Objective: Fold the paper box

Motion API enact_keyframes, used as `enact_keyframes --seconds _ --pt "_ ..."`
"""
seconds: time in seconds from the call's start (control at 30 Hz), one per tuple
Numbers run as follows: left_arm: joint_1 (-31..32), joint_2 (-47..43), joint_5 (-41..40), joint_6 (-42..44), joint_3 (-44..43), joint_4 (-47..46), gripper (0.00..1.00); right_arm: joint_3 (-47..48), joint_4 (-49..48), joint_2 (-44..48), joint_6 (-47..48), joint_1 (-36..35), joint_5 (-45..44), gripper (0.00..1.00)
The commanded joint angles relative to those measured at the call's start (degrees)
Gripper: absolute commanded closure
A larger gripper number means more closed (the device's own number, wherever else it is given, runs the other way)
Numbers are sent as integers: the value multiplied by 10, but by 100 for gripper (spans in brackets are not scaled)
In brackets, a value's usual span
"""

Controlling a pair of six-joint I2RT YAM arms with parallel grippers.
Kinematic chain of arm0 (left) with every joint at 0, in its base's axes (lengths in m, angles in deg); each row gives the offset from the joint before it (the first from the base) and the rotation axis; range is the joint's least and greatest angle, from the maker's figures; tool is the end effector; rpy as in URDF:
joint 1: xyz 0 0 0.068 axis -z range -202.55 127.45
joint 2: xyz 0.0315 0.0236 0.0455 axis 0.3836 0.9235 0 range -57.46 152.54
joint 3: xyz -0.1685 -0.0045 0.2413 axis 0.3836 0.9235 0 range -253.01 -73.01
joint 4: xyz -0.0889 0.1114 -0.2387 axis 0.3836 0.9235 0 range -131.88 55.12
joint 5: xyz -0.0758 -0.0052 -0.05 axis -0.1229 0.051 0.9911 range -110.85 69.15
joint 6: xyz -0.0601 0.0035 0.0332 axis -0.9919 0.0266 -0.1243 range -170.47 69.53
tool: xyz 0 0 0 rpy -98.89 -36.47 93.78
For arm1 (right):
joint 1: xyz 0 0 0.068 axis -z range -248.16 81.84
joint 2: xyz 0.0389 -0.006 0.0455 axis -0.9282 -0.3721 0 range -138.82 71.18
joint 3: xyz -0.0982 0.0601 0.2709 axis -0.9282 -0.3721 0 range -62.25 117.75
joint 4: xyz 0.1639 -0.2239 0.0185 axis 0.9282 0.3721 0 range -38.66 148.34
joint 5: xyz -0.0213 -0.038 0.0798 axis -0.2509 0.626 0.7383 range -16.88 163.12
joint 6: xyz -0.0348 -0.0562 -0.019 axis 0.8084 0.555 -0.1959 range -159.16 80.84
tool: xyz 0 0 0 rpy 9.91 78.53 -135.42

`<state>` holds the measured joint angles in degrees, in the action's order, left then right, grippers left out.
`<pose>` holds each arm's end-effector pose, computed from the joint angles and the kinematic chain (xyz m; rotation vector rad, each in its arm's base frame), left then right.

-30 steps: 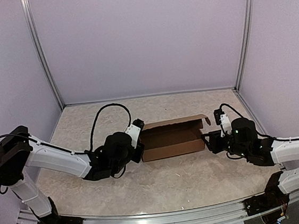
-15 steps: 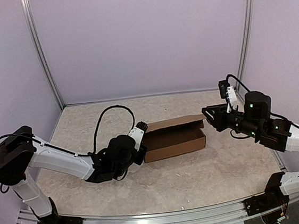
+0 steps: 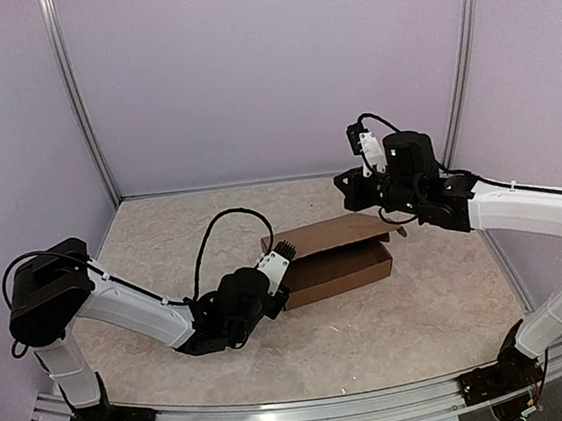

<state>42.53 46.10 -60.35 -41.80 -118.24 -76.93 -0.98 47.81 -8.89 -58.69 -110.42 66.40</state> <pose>0.1936 -0.3330 0.1535 0.7523 1.7238 0.0094 0.2733 0.2396 0.3335 -0.2884 1.8627 0.6435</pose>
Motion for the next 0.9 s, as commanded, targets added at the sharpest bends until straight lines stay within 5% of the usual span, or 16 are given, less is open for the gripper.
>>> enact_keyframes --seconds 0.0,0.33,0.87 --pt "11 25 3 10 -10 5 100 3 -19 -53 -24 -4 -12 100" --pt "19 25 6 -3 -17 16 94 -33 -65 -127 -60 -4 0 100" --pt "31 -63 29 -27 34 66 55 -60 -85 -167 -76 -4 10 100"
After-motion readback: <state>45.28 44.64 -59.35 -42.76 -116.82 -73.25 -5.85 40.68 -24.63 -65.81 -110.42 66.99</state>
